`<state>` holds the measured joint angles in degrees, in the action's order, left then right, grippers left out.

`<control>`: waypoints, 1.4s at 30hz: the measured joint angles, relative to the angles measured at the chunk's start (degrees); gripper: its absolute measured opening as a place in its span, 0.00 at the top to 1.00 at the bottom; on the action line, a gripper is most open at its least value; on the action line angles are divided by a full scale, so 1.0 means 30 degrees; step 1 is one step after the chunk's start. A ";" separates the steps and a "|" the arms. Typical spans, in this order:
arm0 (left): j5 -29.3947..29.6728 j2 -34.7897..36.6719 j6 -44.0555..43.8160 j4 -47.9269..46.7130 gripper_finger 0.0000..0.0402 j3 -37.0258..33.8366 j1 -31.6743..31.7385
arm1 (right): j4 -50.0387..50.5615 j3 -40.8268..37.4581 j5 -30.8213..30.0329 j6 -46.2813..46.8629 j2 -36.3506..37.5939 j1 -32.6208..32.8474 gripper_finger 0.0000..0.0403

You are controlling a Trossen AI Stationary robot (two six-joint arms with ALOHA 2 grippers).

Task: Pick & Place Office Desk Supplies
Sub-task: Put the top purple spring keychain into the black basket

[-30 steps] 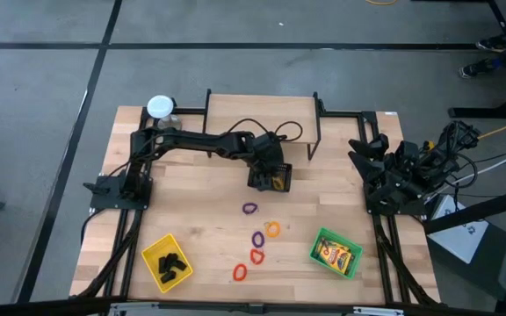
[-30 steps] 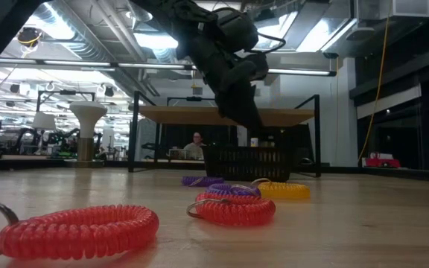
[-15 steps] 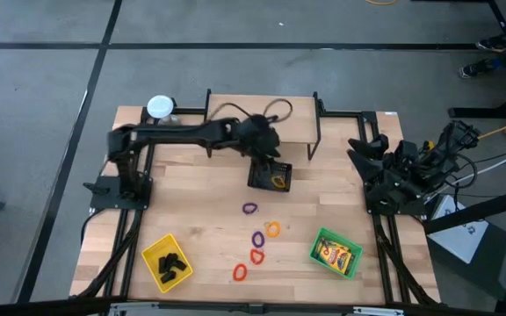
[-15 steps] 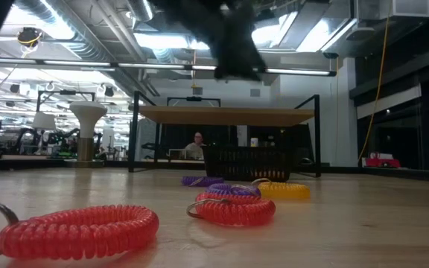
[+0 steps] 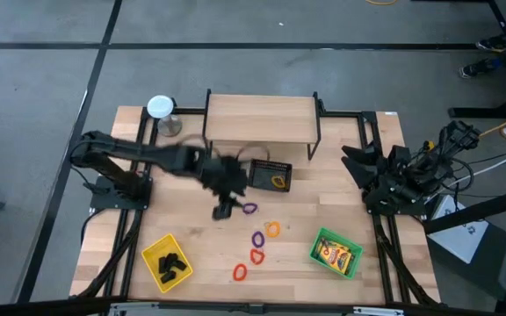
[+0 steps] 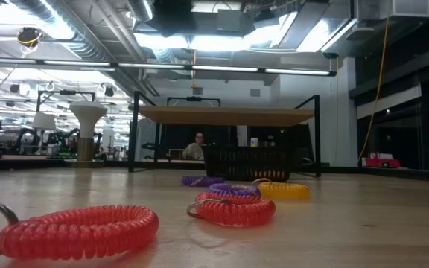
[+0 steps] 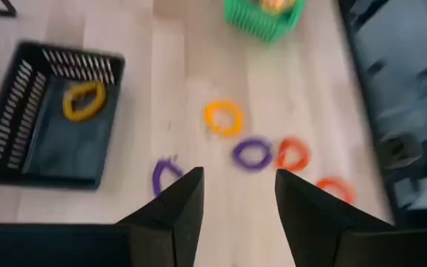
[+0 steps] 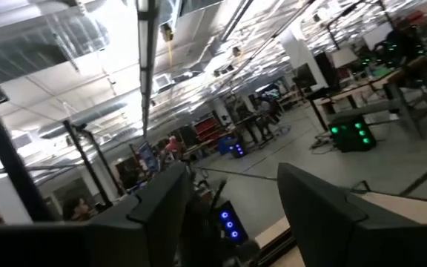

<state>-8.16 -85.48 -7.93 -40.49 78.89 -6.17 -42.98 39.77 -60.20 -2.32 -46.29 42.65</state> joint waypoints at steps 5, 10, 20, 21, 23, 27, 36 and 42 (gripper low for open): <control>0.1961 -0.0408 0.1172 0.1962 0.60 -0.3288 -0.1659 | -0.0021 0.0000 0.0369 0.0194 -0.0426 -0.0022 0.47; 0.1945 -0.1387 0.1082 0.5027 0.60 -0.4943 -0.1399 | -0.0062 0.0000 0.0434 0.1138 -0.0559 -0.0203 0.47; 0.1600 -0.4183 0.1901 0.7834 0.60 -0.4844 -0.0746 | -0.0007 -0.0003 0.0449 0.2131 -0.0948 -0.0203 0.47; 0.1522 -0.4520 0.2022 0.7799 0.60 -0.4715 -0.0746 | 0.0002 -0.0007 0.0441 0.2131 -0.0972 -0.0203 0.47; 0.1381 -0.5118 0.2248 0.7680 0.60 -0.4419 -0.0772 | -0.0028 -0.0007 0.0442 0.2131 -0.1029 -0.0203 0.47; 0.1370 -0.6049 0.2626 0.7375 0.60 -0.4102 -0.0770 | -0.0022 -0.0007 0.0445 0.2131 -0.1047 -0.0203 0.47; 0.1629 -0.6952 0.3010 0.6752 0.60 -0.4102 -0.0254 | 0.0006 -0.0007 0.0441 0.2124 -0.1047 -0.0203 0.47; 0.1909 -0.6939 0.3438 0.6806 0.60 -0.4088 0.0017 | 0.0073 -0.0007 0.0441 0.2058 -0.1047 -0.0203 0.47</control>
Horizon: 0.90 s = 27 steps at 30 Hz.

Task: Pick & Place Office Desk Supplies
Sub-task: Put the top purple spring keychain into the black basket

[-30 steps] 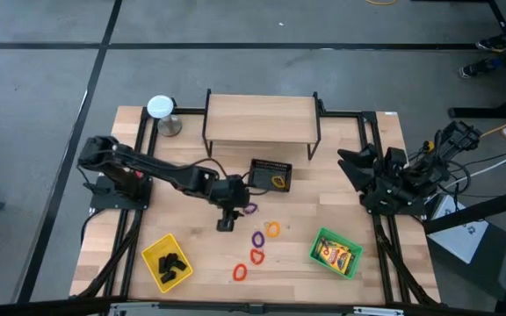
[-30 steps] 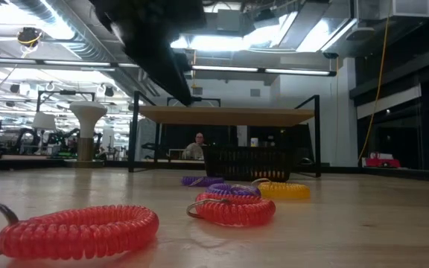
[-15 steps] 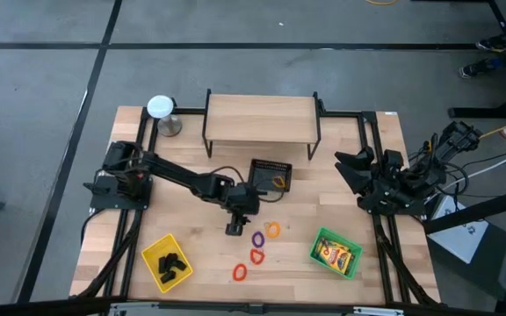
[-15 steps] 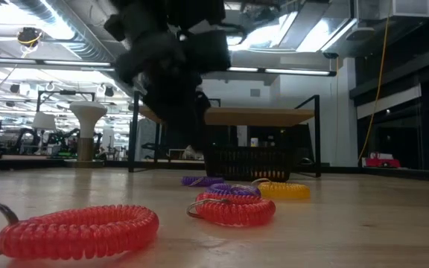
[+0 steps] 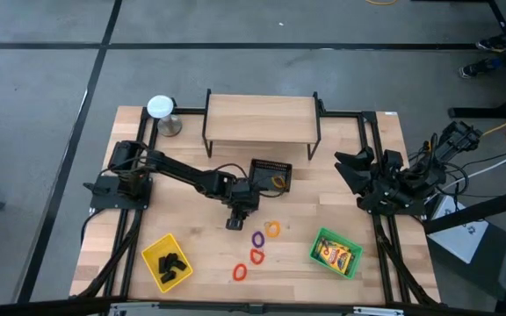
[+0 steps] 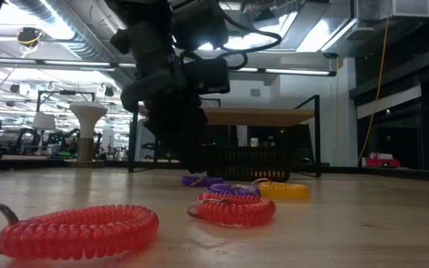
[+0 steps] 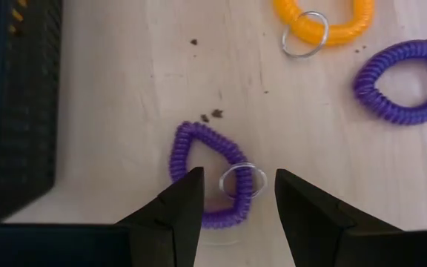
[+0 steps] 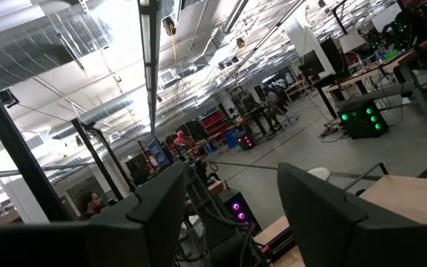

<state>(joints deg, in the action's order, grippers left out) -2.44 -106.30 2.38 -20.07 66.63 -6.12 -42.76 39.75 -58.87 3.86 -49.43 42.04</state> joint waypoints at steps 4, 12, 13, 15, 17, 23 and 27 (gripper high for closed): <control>0.0029 -0.0110 0.0177 0.0015 0.60 0.0000 0.0017 | 0.0000 0.0000 -0.0007 -0.0007 0.0000 0.0000 0.47; -0.0059 -0.0550 0.0257 -0.0503 0.60 -0.0043 -0.0057 | 0.0002 0.0000 -0.0012 -0.0020 0.0007 0.0000 0.47; -0.0058 -0.0672 0.0227 -0.0414 0.60 -0.0024 -0.0063 | 0.0007 0.0000 -0.0015 -0.0038 0.0007 0.0000 0.47; -0.0102 -0.0798 0.0187 -0.0323 0.60 0.0015 -0.0063 | 0.0015 0.0000 -0.0015 -0.0073 0.0007 0.0000 0.47; -0.0230 -0.0821 0.0186 -0.0326 0.62 0.0015 -0.0063 | 0.0014 0.0000 -0.0015 -0.0087 0.0007 0.0000 0.47; -0.0669 -0.0925 -0.0650 -0.0323 0.80 0.0029 -0.0045 | 0.0066 0.0000 -0.0022 -0.0087 0.0007 0.0006 0.47; -0.1958 -0.0939 -0.1480 -0.0276 0.96 0.0022 -0.0033 | 0.0073 0.0000 -0.0023 -0.0127 0.0007 0.0000 0.47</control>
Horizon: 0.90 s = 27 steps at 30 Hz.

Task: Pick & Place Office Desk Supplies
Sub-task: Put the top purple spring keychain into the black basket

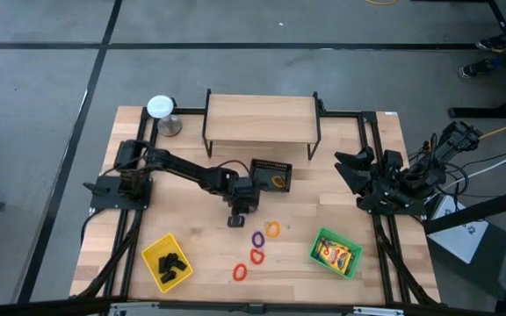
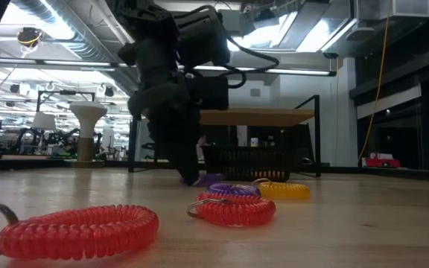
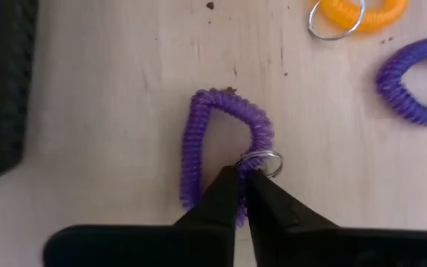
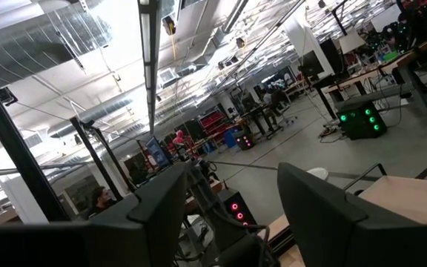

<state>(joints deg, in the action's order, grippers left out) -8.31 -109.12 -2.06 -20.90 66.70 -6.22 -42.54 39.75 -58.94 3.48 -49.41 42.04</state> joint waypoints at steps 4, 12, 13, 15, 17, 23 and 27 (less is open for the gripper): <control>-0.1598 0.0181 -0.0887 0.0228 0.97 -0.0058 0.0014 | 0.0000 0.0000 -0.0006 -0.0005 0.0000 0.0000 0.47; -0.2574 0.1788 -0.1546 0.0448 0.98 0.0810 0.0491 | 0.0203 0.0001 -0.0038 -0.0004 0.0007 0.0000 0.47; -0.2562 0.2009 -0.1577 0.0461 0.98 0.1059 0.0586 | 0.0197 0.0007 -0.0057 -0.0004 0.0007 0.0004 0.47; -0.2432 0.2477 -0.1605 0.0459 0.98 0.1499 0.0761 | 0.0204 0.0006 -0.0057 0.0003 0.0007 0.0006 0.47; -0.2245 0.2854 -0.1605 0.0504 0.98 0.1976 0.0967 | 0.0204 0.0007 -0.0054 -0.0004 0.0007 0.0004 0.47; -0.1965 0.3096 -0.0793 0.0449 0.99 0.2967 0.2155 | 0.0200 0.0004 -0.0050 0.0003 0.0000 0.0000 0.47; -0.1714 0.2805 -0.0200 0.0613 0.98 0.3020 0.3252 | 0.0204 0.0007 -0.0050 0.0003 0.0000 0.0000 0.47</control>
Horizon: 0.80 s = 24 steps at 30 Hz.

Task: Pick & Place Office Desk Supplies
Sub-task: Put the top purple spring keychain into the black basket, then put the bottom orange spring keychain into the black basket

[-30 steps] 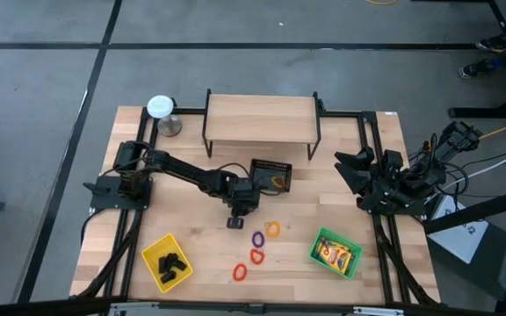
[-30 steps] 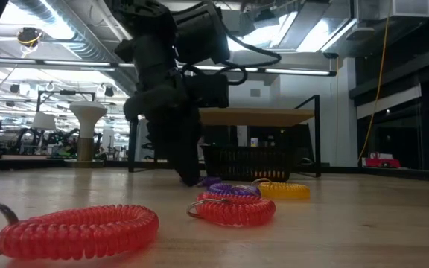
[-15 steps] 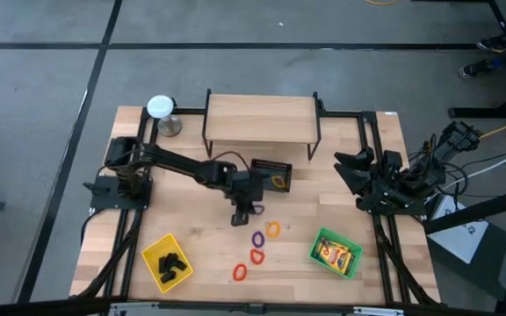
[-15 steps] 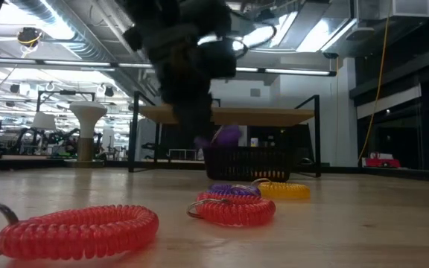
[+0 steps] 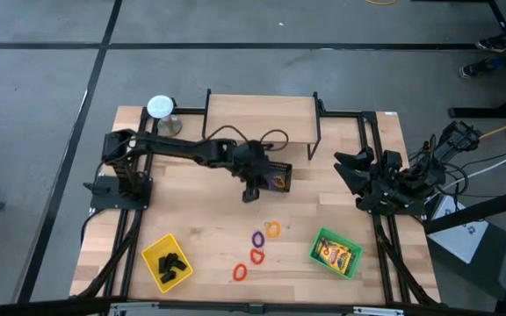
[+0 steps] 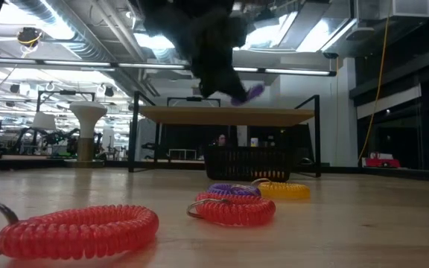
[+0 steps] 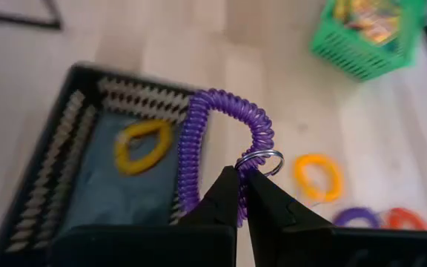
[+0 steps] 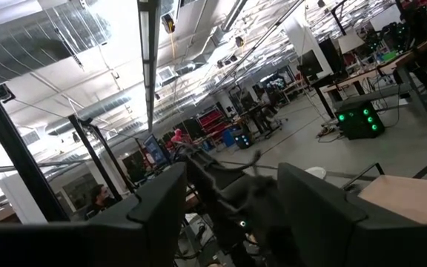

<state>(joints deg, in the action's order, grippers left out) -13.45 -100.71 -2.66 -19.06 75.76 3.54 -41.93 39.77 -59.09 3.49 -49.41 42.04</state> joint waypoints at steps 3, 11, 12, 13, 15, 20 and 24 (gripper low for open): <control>-0.0107 -0.0316 0.0257 0.0216 0.98 0.0003 0.0790 | 0.0003 -0.0007 0.0000 0.0000 0.0000 0.0000 0.47; -0.1244 -0.1217 0.0272 0.0367 0.98 -0.0011 0.2101 | 0.0022 -0.0004 0.0004 0.0011 -0.0007 0.0000 0.47; -0.1362 -0.1319 0.0301 0.0359 0.97 -0.0011 0.2123 | 0.0023 -0.0002 0.0002 0.0009 -0.0007 0.0000 0.47; -0.1455 -0.1453 0.0307 0.0353 0.96 -0.0004 0.2098 | -0.0006 0.0000 0.0006 0.0015 -0.0007 0.0000 0.47; -0.1517 -0.1717 0.0307 0.0367 0.92 -0.0004 0.1970 | 0.0021 0.0000 0.0007 0.0015 -0.0007 0.0000 0.47; -0.1455 -0.1873 -0.0029 0.0755 0.76 -0.0004 0.1783 | 0.0007 0.0000 0.0026 0.0015 -0.0007 0.0000 0.47; -0.0720 -0.1785 -0.0767 0.0977 0.63 -0.0004 0.1808 | 0.0007 0.0000 0.0050 -0.0015 -0.0007 0.0000 0.47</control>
<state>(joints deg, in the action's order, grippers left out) -15.61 -106.06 -4.96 -16.12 75.75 8.96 -41.91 39.77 -58.94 3.44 -49.43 42.04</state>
